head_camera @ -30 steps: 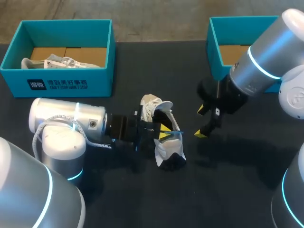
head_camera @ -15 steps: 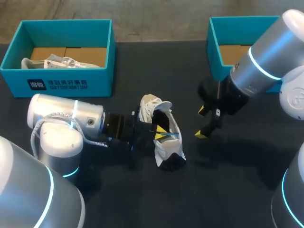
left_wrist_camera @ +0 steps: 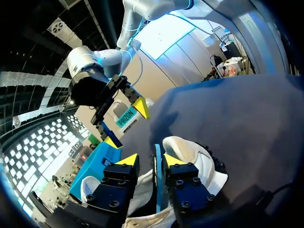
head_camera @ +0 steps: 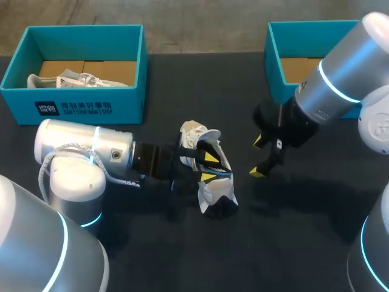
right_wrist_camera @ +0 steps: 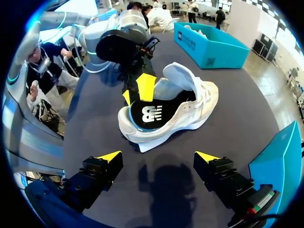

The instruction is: Take the shoe out of the shoebox, open the shoe tongue, remove and reinsert the insole, then place the shoe into the shoebox

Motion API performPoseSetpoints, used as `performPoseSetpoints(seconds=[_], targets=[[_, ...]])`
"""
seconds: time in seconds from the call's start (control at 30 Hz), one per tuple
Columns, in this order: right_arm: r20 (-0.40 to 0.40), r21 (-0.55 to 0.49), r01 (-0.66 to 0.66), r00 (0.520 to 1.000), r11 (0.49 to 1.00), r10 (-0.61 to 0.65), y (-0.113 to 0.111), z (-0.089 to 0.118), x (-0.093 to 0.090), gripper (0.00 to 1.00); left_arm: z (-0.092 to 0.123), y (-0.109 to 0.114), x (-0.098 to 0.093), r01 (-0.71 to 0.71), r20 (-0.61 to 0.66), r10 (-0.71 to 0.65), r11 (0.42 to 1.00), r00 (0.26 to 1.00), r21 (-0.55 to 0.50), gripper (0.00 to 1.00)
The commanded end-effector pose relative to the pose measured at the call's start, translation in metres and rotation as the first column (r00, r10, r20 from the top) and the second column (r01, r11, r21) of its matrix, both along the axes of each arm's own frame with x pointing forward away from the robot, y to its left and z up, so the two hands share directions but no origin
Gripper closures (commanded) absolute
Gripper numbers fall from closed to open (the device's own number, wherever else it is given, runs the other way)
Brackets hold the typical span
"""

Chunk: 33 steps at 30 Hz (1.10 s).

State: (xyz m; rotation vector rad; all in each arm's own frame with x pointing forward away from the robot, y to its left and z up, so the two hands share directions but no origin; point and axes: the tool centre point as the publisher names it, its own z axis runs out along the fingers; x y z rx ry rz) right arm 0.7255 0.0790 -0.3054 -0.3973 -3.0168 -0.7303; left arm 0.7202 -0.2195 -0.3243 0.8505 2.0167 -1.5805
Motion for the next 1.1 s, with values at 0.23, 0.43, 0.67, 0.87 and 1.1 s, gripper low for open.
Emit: performPoseSetpoints(seconds=[0.23,0.43,0.67,0.87,1.1], targets=[[0.001,-0.006,0.005,1.0,1.0,-0.005,0.001,0.0,-0.002,0.0,-0.01,0.0,-0.001,0.016,-0.027,-0.016,1.0,1.0,0.019,1.0],[0.002,-0.006,0.001,1.0,1.0,-0.001,0.003,0.0,-0.001,0.0,-0.013,0.009,0.0,0.019,-0.034,-0.017,0.998,0.999,0.053,1.0],[0.001,-0.008,-0.004,1.0,1.0,0.004,0.007,-0.001,-0.002,0.0,-0.023,0.016,0.007,0.002,-0.037,0.001,0.996,0.999,0.093,1.0],[-0.006,-0.01,-0.002,1.0,1.0,0.002,0.006,-0.002,-0.004,0.0,-0.025,0.019,0.006,0.0,-0.042,0.004,0.995,0.999,0.102,1.0],[0.001,-0.01,-0.003,1.0,1.0,0.003,0.008,0.001,-0.004,0.0,-0.012,0.022,0.001,-0.008,-0.027,0.01,0.996,1.0,0.087,0.53]])
